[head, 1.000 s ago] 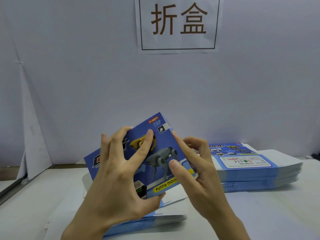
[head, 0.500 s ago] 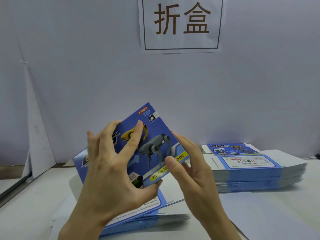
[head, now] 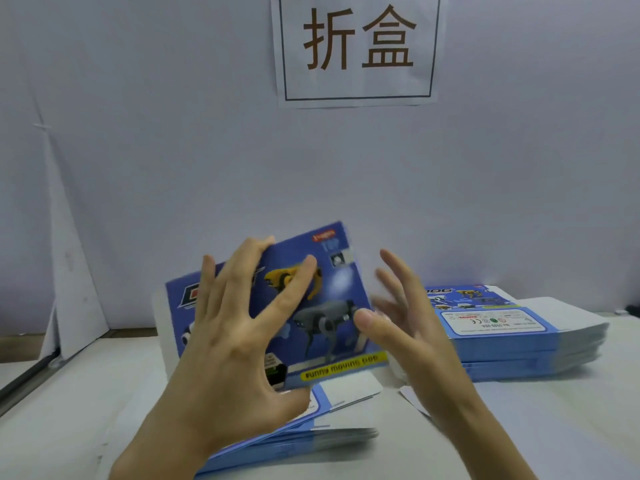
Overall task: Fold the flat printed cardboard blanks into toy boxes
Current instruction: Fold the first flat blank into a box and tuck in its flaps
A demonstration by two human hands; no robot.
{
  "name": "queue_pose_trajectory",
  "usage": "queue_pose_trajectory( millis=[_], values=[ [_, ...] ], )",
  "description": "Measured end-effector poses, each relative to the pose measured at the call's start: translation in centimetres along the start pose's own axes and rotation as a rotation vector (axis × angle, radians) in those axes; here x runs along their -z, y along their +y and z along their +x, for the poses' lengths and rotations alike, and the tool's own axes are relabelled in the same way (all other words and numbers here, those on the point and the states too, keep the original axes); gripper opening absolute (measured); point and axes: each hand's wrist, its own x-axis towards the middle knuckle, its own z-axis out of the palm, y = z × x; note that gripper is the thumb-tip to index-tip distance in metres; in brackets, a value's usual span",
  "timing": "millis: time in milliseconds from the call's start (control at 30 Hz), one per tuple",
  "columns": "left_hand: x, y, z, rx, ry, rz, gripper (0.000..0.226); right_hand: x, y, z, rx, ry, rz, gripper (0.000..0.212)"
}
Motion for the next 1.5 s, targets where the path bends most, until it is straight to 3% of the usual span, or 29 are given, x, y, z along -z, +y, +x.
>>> queue_pose_trajectory(
  millis=[100,167,233,300,367,433,500,567,633,700,767,833,933,1000,1067,1167,1267,1500],
  values=[
    [-0.3,-0.4,-0.1,-0.024,-0.081,0.007,0.101,0.7,0.2,0.2,-0.213,-0.093,0.021,0.089],
    [-1.1,-0.5,-0.2,0.052,-0.074,0.02,0.105,0.3,0.8,0.5,-0.223,0.012,-0.021,0.094],
    [-1.6,-0.5,0.0,0.257,0.012,-0.057,0.101,-0.4,1.7,0.6,-0.191,0.127,0.05,0.091],
    [-1.8,-1.0,0.0,0.606,0.065,-0.325,0.1,-0.9,2.2,0.6,-0.14,0.165,0.23,0.075],
    [-1.9,-1.9,0.0,0.877,0.083,-0.714,0.115,-0.9,2.3,0.7,-0.112,0.153,0.414,0.074],
    [-1.6,-2.5,-0.1,0.936,0.1,-1.18,0.136,-0.4,2.3,0.8,-0.138,0.098,0.473,0.077],
    [-1.8,-2.7,-0.1,0.902,0.082,-1.413,0.126,0.6,2.1,0.7,-0.193,-0.004,0.346,0.081],
    [-2.3,-2.6,0.0,0.877,0.184,-1.43,0.088,1.7,1.8,0.5,-0.257,-0.127,0.124,0.087],
    [-2.5,-2.5,0.1,0.845,0.323,-1.334,0.065,2.6,1.6,0.4,-0.294,-0.15,0.045,0.092],
    [-2.5,-2.3,0.0,0.776,0.346,-1.21,0.069,3.3,1.5,0.7,-0.28,-0.032,0.053,0.091],
    [-2.3,-1.9,-0.1,0.687,0.3,-1.067,0.081,3.8,1.3,1.0,-0.212,0.09,-0.005,0.075],
    [-2.3,-1.2,-0.1,0.633,0.212,-0.989,0.091,3.7,0.8,1.0,-0.159,0.104,0.029,0.057],
    [-3.2,0.0,0.1,0.649,0.018,-0.835,0.092,2.4,0.4,0.8,-0.14,0.064,-0.015,0.05],
    [-3.4,0.2,0.4,0.683,-0.068,-0.758,0.086,1.5,0.5,0.7,-0.15,0.126,-0.098,0.046],
    [-3.0,0.0,0.3,0.688,-0.09,-0.83,0.077,1.0,0.6,0.7,-0.155,0.205,-0.136,0.044],
    [-2.2,-0.5,0.2,0.784,0.002,-1.077,0.067,1.0,0.5,0.7,-0.152,0.234,-0.124,0.044],
    [-2.4,-1.0,0.4,0.902,0.045,-1.094,0.062,1.3,0.8,1.0,-0.181,0.226,-0.067,0.028],
    [-3.4,-1.4,0.6,0.903,-0.023,-1.3,0.064,2.5,2.4,1.2,-0.334,0.282,0.262,0.023]
  ],
)
